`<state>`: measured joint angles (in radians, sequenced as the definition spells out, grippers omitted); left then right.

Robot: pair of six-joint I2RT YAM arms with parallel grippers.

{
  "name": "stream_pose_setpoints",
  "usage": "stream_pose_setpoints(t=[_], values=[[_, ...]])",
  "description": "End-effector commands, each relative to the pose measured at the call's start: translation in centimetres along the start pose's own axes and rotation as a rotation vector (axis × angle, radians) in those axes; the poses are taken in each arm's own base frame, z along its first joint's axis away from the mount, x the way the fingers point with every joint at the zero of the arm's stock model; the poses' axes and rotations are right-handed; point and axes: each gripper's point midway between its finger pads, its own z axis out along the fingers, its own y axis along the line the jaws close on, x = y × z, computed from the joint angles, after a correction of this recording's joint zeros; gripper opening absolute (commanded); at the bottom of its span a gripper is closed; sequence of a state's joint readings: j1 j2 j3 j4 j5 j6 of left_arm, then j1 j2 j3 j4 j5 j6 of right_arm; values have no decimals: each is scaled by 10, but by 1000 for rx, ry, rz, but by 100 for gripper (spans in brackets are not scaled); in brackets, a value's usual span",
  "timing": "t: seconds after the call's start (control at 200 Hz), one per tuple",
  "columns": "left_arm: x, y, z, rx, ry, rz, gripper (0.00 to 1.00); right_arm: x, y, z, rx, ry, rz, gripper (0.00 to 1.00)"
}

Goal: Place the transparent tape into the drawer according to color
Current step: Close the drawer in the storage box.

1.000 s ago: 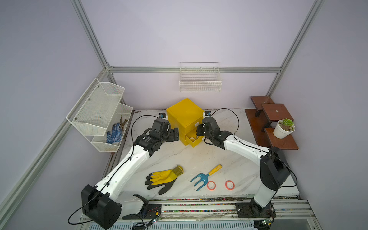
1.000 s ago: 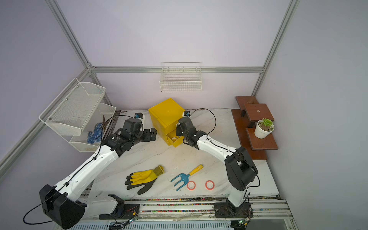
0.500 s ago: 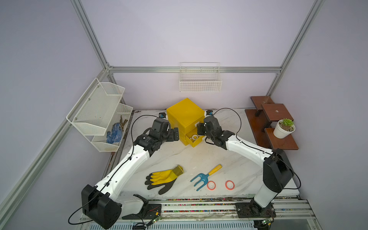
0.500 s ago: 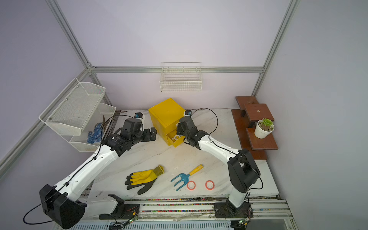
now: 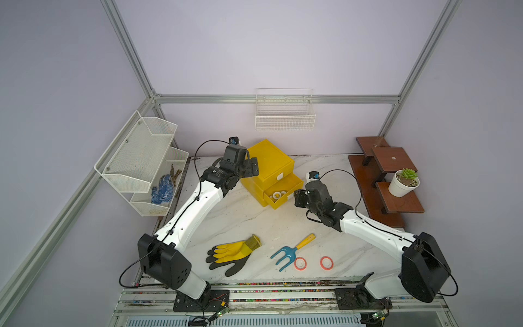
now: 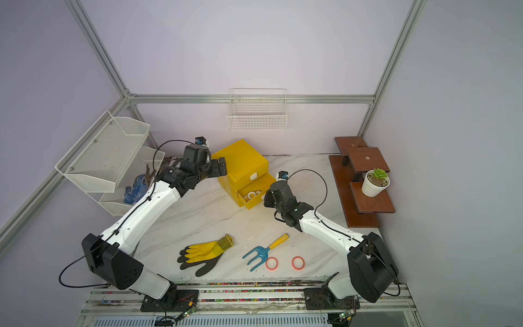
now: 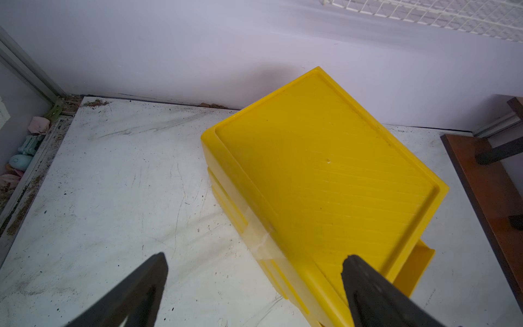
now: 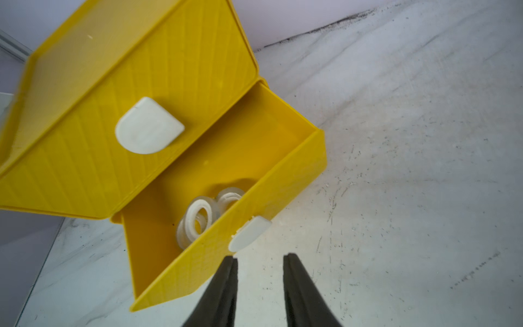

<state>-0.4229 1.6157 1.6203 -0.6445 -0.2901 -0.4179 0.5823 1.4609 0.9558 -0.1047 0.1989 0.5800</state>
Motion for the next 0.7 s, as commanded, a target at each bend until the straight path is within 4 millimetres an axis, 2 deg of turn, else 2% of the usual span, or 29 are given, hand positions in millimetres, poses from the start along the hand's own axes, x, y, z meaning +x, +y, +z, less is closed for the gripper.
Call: stream_pose_setpoints(t=[0.0, 0.05, 0.06, 0.085, 0.215, 0.355, 0.54, 0.695], values=[[-15, 3, 15, -46, -32, 30, 100, 14, 2, 16, -56, 59, 13, 32], [-12, 4, 25, -66, -18, 44, 100, 16, 13, 20, -112, 77, -1, 32], [-11, 4, 26, -68, -15, 46, 100, 11, 19, 20, -135, 62, 1, 32], [-9, 4, 31, -74, -6, 52, 100, 18, 21, 28, -149, 83, -5, 32], [3, 7, 47, -92, 34, 68, 100, 14, 37, 43, -211, 80, -11, 32], [12, 7, 53, -90, 59, 71, 100, 7, 48, 58, -249, 63, -11, 32], [27, 8, 59, -85, 95, 72, 100, -5, 72, 71, -367, 4, -14, 32], [42, 11, 65, -93, 132, 75, 100, -8, 80, 87, -403, -13, 12, 32]])
